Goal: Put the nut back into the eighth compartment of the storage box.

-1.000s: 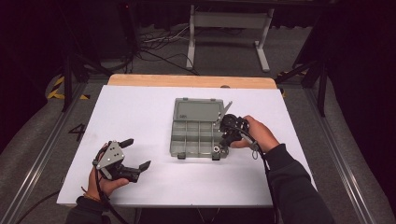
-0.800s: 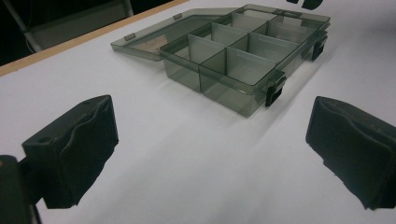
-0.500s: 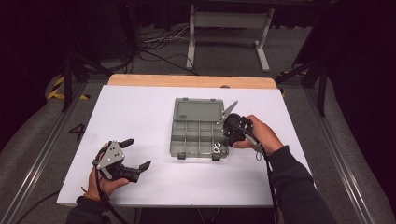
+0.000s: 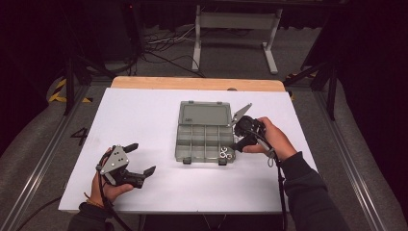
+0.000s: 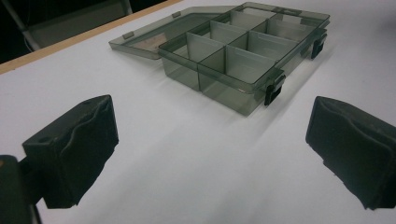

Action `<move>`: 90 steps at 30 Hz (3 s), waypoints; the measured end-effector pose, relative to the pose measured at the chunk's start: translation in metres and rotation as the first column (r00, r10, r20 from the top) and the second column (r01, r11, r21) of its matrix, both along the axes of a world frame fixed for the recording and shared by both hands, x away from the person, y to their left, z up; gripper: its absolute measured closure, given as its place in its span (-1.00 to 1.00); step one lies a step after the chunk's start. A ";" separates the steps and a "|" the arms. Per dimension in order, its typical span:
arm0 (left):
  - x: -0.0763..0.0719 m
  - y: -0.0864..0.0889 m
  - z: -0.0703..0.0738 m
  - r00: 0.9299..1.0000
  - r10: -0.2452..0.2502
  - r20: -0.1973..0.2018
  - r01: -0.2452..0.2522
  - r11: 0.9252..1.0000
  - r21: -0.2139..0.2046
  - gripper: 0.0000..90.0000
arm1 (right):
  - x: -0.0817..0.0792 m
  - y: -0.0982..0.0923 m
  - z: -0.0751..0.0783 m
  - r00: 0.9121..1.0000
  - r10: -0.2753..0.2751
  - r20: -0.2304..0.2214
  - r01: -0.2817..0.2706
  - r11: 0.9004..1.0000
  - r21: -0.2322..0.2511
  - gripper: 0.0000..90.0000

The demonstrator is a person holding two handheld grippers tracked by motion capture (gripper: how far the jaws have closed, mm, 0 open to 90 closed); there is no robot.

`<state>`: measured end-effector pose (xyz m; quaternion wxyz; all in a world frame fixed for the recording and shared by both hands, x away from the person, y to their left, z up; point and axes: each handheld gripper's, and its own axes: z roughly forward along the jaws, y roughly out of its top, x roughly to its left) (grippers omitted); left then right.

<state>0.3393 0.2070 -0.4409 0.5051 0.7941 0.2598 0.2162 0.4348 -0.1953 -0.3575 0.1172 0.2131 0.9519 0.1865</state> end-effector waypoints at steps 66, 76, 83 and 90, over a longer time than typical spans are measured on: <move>0.000 -0.003 -0.001 1.000 -0.006 -0.008 0.006 1.000 0.011 -0.94 | -0.050 -0.073 -0.020 0.939 -0.176 0.295 0.092 0.956 0.279 -0.78; 0.000 -0.003 -0.001 1.000 -0.007 -0.010 0.007 1.000 0.010 -0.94 | -0.065 -0.094 -0.033 0.923 -0.215 0.320 0.110 0.942 0.315 -0.82; 0.000 -0.003 -0.002 1.000 -0.005 -0.012 0.005 1.000 0.011 -0.94 | -0.074 -0.111 -0.042 0.904 -0.261 0.338 0.128 0.921 0.369 -0.83; 0.000 -0.003 -0.002 1.000 -0.004 -0.012 0.005 1.000 0.013 -0.94 | -0.081 -0.128 -0.051 0.889 -0.305 0.342 0.155 0.902 0.402 -0.83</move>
